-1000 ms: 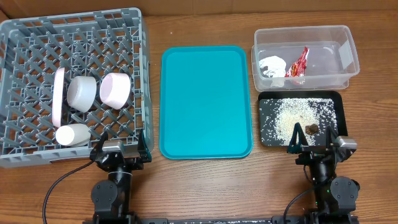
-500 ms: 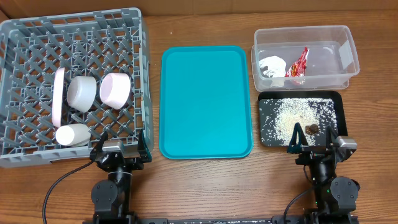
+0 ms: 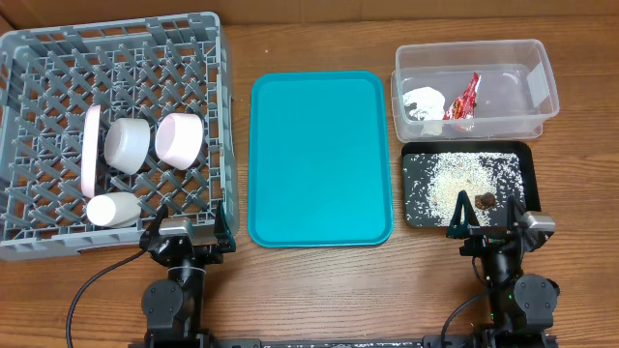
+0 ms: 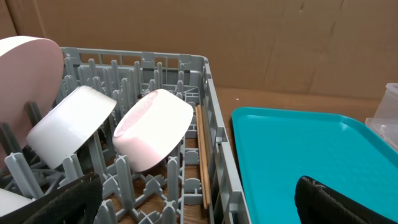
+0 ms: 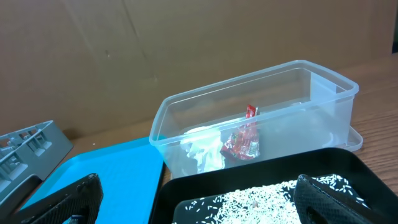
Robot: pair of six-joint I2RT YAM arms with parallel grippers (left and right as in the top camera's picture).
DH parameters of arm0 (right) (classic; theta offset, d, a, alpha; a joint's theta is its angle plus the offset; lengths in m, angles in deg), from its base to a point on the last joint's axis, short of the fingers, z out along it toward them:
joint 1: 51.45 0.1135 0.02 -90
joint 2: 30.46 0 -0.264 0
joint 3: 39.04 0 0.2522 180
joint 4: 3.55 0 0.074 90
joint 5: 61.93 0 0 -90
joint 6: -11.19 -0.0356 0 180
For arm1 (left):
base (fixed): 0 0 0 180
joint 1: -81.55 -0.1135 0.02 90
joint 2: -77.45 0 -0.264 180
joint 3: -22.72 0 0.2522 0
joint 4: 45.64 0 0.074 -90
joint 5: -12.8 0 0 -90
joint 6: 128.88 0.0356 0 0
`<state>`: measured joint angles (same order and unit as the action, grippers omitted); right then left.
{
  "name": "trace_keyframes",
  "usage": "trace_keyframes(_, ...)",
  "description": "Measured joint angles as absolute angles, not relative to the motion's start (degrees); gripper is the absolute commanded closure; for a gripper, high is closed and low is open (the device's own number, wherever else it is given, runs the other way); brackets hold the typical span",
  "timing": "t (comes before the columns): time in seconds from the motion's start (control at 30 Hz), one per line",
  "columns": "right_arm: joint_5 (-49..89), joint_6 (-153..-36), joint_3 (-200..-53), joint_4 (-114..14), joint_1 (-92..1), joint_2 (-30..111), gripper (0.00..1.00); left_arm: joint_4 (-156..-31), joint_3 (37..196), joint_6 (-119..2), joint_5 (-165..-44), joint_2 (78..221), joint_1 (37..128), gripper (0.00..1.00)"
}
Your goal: Sort waste into correct bins and load items into the dishwasher
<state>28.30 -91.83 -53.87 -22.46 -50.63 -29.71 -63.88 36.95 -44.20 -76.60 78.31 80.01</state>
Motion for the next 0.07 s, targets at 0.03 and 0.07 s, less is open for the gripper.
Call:
trace_keyframes(0.03, 28.3, -91.8, -53.9, -22.5, -50.6, -29.7, 0.00, -63.9, 36.9, -44.2, -76.6, 78.3, 80.0, 0.00)
trace_keyframes(0.07, 28.3, -91.8, -53.9, -22.5, -50.6, -29.7, 0.00, -63.9, 36.9, -44.2, -76.6, 78.3, 80.0, 0.00)
